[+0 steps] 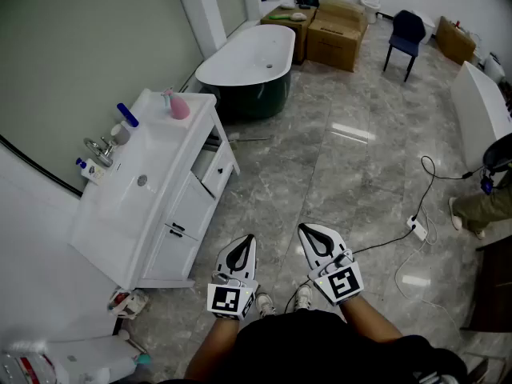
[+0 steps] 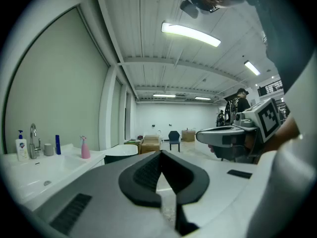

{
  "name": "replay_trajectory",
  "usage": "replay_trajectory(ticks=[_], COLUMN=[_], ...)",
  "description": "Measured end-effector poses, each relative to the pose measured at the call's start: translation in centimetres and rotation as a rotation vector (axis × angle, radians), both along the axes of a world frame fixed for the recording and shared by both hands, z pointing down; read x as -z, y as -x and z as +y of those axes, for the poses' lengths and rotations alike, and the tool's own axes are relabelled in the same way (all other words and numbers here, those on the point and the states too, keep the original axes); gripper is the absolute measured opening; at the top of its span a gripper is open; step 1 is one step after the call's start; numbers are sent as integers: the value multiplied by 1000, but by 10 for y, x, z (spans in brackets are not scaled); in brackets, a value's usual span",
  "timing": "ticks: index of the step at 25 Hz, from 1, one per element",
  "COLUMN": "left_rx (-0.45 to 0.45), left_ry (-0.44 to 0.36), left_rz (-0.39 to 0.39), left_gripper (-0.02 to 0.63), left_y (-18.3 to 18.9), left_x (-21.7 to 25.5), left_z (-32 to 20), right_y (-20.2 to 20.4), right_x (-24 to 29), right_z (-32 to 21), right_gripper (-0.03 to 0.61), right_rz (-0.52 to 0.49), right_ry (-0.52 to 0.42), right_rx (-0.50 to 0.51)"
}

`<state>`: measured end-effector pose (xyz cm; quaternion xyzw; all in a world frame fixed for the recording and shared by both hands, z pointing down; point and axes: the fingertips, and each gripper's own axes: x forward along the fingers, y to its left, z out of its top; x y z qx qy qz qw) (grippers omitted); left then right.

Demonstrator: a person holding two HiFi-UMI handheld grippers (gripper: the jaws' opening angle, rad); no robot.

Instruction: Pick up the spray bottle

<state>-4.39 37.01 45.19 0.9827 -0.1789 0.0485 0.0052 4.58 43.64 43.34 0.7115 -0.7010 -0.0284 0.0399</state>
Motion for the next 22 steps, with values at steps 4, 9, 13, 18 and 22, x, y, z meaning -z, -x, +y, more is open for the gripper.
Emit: replay_trajectory(ticks=[4,9,13,18,22], left_rx=[-1,-10,-16,-24,-44], left_ry=[-6,6,16,24,29], left_rz=[6,8,11,12,17], left_gripper=[-5,-5,-5,-5,-5], left_y=[14,23,33,47,61], left_x=[6,5,3,2,4], left_z=[-8,-8,-11,-20,-24], right_y=[13,23,32,44,59], right_x=[8,11,10,18,23], right_z=[-3,-8,-14,-20,-26], right_gripper=[-3,-3,-3,-3,-2], right_rz=[10,18,21,-10,-19], right_ry=[-15,-11,-4,-65,-85], right_rx=[-14,-18,-24,-47,-54])
